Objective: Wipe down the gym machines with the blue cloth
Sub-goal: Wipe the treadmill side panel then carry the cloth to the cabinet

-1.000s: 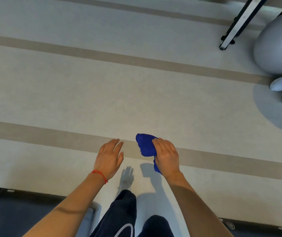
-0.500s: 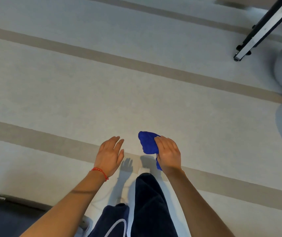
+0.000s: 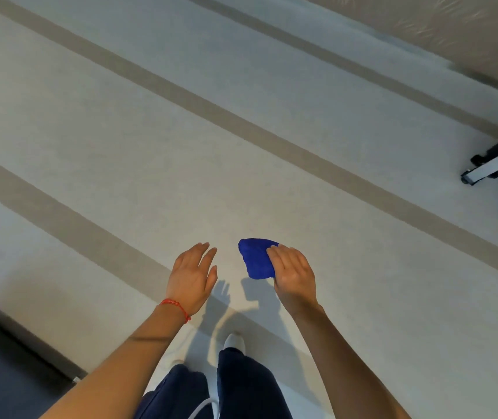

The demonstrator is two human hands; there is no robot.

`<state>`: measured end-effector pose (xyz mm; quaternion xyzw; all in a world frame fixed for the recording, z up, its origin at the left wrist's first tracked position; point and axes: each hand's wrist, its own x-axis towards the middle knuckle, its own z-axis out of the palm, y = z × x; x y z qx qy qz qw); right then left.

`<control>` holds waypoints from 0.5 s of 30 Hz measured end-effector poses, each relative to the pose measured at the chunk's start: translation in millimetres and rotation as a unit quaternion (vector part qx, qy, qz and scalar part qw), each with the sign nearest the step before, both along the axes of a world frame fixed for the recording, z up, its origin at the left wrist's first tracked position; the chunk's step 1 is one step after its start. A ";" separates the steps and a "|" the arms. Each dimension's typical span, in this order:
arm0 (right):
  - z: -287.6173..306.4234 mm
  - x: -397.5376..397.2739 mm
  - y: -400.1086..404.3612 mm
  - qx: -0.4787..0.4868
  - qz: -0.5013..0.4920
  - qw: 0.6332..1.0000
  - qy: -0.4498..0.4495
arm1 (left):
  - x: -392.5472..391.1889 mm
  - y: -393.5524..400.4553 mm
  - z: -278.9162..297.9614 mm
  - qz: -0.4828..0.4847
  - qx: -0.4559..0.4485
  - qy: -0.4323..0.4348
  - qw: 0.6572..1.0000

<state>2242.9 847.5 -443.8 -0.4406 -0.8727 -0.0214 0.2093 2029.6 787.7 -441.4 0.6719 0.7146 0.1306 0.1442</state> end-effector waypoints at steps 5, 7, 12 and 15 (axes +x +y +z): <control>1.1 -28.8 31.6 0.002 0.065 0.998 0.002 | -20.1 6.4 0.7 0.050 -0.002 0.002 0.999; 2.2 -45.7 40.1 0.001 0.089 0.996 -0.007 | -32.0 6.1 0.0 0.069 -0.003 0.007 0.998; 0.4 -95.2 59.4 0.014 0.147 0.989 0.003 | -70.8 6.7 -0.6 0.127 -0.009 0.016 0.992; 1.6 -131.4 70.9 0.004 0.178 0.984 -0.011 | -100.4 9.9 2.6 0.155 -0.020 0.010 0.988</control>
